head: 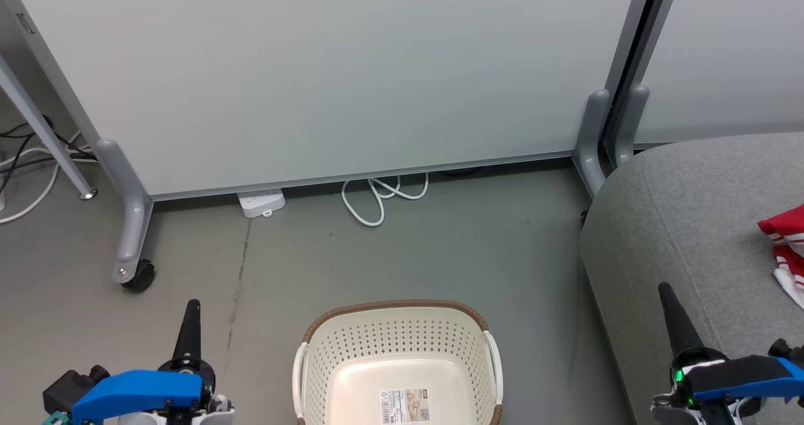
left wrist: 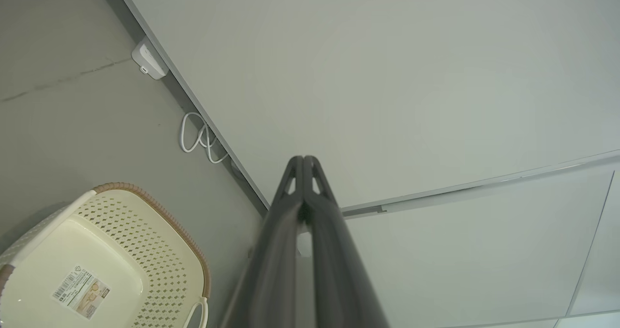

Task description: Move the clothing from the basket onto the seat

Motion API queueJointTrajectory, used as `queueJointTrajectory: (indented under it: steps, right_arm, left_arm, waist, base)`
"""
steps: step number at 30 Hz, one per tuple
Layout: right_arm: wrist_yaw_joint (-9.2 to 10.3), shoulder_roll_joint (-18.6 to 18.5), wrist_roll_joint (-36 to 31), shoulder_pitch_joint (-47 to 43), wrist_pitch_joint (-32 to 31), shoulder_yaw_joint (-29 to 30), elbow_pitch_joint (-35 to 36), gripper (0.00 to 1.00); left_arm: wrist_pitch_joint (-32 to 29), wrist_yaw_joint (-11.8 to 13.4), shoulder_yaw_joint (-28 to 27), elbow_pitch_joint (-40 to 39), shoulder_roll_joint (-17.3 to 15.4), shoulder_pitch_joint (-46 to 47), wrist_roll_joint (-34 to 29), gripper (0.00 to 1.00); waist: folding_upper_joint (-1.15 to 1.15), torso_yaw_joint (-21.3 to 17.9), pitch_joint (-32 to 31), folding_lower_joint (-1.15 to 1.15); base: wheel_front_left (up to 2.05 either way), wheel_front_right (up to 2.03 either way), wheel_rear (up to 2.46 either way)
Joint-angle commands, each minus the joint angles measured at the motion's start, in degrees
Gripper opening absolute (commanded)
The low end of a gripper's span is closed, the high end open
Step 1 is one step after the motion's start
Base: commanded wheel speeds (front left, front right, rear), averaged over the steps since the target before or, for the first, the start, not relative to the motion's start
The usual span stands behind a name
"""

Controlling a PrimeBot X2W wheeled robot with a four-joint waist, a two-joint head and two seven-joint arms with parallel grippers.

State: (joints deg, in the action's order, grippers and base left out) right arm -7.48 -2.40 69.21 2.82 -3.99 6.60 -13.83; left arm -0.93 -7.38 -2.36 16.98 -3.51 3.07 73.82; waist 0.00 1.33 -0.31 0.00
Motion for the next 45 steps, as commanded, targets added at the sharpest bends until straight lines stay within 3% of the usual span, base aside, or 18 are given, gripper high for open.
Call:
queueJointTrajectory:
  steps: [1,45]
  right_arm:
    - [-0.02,-0.50,1.46,1.38,-0.29,-0.01,0.30,0.00]
    - [-0.02,-0.64,22.47,3.78,-2.56,-0.06,-0.29,0.00]
  left_arm:
    - [-0.34,-0.13,-0.41,-0.67,-0.13,1.48,1.24,0.00]
    - [-5.50,-0.20,-4.04,-2.99,0.51,3.51,18.13,0.00]
  waist:
    - [0.00,-0.04,0.01,0.00]
    - [0.00,-1.26,0.44,0.00]
  base:
    - [0.00,0.00,0.00]
    - [0.00,0.00,0.00]
